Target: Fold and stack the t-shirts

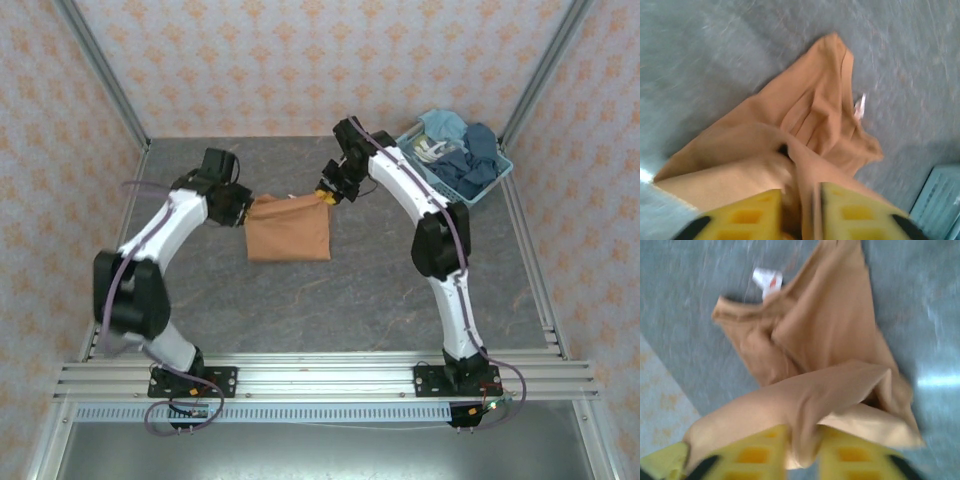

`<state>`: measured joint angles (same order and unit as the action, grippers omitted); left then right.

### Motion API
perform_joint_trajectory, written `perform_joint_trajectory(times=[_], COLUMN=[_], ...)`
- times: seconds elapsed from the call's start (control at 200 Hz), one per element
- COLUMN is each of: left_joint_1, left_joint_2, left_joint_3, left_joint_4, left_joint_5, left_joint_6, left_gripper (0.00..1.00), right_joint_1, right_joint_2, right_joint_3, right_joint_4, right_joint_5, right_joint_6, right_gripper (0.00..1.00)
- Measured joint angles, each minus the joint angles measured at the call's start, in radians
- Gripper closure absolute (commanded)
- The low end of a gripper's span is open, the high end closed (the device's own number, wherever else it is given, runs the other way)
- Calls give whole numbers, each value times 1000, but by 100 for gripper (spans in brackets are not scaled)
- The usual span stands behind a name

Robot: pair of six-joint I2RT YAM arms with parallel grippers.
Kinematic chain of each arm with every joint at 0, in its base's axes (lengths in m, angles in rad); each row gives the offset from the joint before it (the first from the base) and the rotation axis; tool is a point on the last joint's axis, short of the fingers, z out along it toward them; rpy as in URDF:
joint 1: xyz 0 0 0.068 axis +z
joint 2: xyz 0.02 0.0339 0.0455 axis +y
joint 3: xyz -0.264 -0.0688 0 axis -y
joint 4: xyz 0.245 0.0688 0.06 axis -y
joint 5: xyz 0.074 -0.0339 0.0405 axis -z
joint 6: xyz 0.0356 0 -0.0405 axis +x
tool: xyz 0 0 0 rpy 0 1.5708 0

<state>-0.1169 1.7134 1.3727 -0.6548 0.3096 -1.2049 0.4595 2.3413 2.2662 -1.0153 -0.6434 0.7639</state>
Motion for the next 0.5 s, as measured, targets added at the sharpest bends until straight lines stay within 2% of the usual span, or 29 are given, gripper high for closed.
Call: perform_joint_trajectory(times=[0.105,0.195,0.28,0.345,0.41,0.5], left_joint_1=[32,41,32,9,-42,-175], left_joint_2=[201,230,167,44,-103,-273], left_joint_3=[163,173,131,19,-113,-290], left_joint_4=[20,18,19,31,42,97], left_joint_5=[17,16,3,-12,-25,-37], left_joint_6=[66,108,132,129,98,-6], left_gripper=[38,37,37,38,40,40], right_joint_1=[-40,-66,-81,-80,-72,-53], right_joint_2=[165,230,209,128,-8,-237], right_joint_3=[172,256,238,121,-76,-394], right_joint_4=[20,18,6,21,54,162], right_joint_5=[19,40,64,82,93,92], right_joint_6=[5,-4,-32,-61,-80,-78], right_gripper=[48,46,46,47,47,46])
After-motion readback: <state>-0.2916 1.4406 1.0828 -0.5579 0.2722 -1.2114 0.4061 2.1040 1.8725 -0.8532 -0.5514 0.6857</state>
